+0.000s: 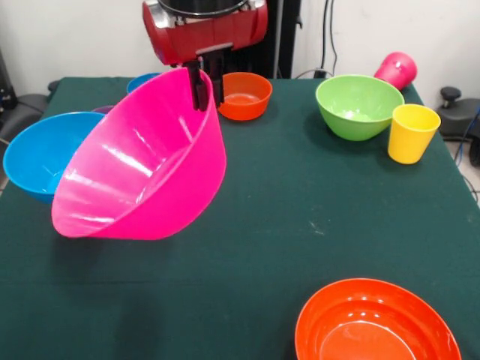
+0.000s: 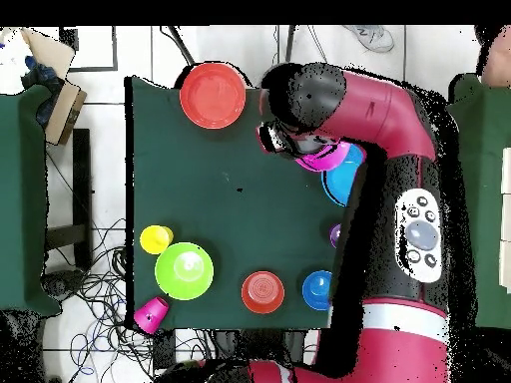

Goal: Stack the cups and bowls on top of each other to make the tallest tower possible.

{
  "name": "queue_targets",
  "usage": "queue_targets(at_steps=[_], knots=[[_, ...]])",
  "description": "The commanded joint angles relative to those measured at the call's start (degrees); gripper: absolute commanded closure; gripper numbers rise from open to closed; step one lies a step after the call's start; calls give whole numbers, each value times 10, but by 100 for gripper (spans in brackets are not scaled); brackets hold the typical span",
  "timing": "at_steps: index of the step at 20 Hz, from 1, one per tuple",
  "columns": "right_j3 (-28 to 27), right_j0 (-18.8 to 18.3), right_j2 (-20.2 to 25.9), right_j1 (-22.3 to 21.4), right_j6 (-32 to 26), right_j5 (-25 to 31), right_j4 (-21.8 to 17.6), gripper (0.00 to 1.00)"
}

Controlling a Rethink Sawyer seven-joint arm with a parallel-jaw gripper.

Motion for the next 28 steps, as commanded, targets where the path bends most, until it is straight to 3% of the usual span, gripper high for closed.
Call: queue_targets(at_steps=[1,21,28], knots=[[82,-25,43,-21,12,-44,11,100],[76,-31,48,-21,16,-28,9,100],[93,-37,51,-32,26,-43,25,100]])
